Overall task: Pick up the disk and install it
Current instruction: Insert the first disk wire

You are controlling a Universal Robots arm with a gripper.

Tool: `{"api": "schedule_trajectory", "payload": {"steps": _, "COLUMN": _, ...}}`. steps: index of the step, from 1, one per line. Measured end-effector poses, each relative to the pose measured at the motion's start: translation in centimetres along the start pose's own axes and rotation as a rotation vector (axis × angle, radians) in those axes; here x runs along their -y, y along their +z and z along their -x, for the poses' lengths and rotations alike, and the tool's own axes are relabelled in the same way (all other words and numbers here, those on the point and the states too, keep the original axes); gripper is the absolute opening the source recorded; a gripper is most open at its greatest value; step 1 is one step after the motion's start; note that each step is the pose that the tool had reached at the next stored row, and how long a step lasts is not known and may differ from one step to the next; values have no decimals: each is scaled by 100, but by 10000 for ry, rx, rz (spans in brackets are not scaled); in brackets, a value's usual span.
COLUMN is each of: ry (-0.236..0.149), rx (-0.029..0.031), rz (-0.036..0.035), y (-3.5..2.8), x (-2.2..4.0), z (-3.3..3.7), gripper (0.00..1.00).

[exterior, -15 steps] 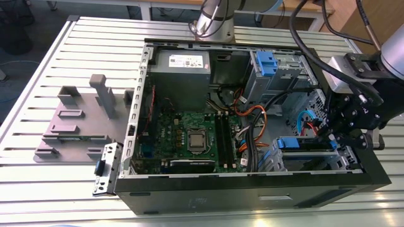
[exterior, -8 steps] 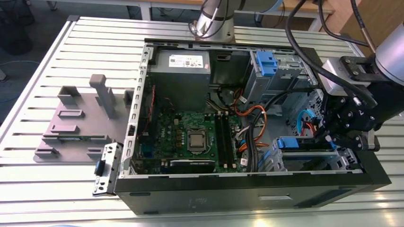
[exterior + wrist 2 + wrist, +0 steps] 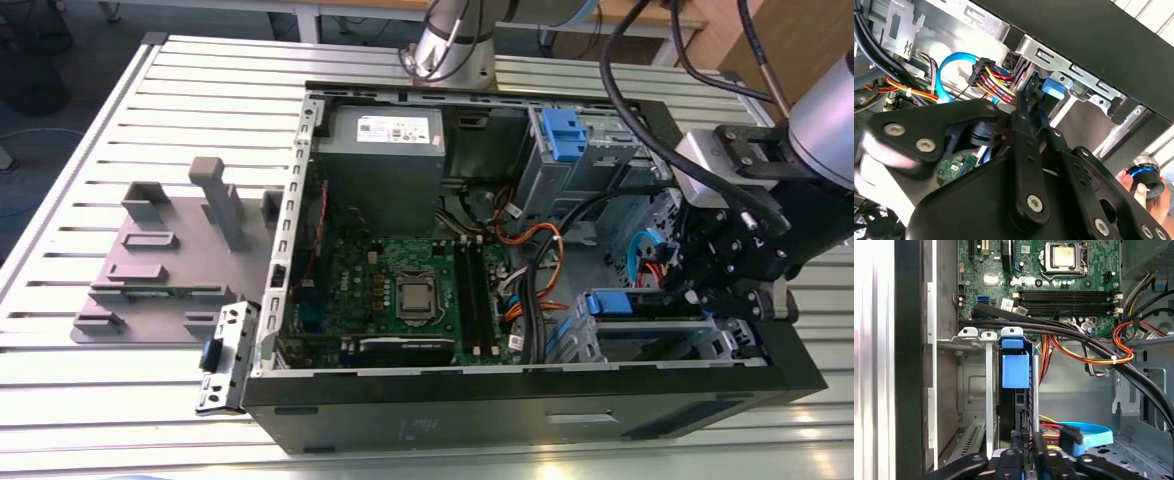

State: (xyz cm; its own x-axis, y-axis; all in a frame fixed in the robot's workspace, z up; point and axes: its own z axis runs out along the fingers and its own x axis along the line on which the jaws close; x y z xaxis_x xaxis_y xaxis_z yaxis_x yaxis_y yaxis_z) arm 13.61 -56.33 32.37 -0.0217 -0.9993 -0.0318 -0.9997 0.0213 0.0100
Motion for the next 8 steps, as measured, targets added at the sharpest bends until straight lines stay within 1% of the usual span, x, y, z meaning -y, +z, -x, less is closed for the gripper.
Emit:
{"api": "schedule_trajectory", "payload": {"steps": 1, "ry": 0, "rx": -11, "rz": -1, "y": -6, "x": 0, "z": 0, "gripper": 24}}
{"api": "schedule_trajectory", "payload": {"steps": 2, "ry": 0, "rx": -26, "rz": -1, "y": -13, "x": 0, "z": 0, "gripper": 24}}
{"api": "schedule_trajectory", "payload": {"steps": 4, "ry": 0, "rx": -24, "rz": -1, "y": -13, "x": 0, "z": 0, "gripper": 24}}
{"api": "schedule_trajectory", "payload": {"steps": 5, "ry": 0, "rx": -27, "rz": -1, "y": -22, "x": 0, "z": 0, "gripper": 24}}
{"api": "schedule_trajectory", "payload": {"steps": 6, "ry": 0, "rx": -24, "rz": -1, "y": -45, "x": 0, "z": 1, "gripper": 24}}
{"api": "schedule_trajectory", "payload": {"steps": 8, "ry": 0, "rx": -22, "rz": -1, "y": -116, "x": -1, "z": 3, "gripper": 24}}
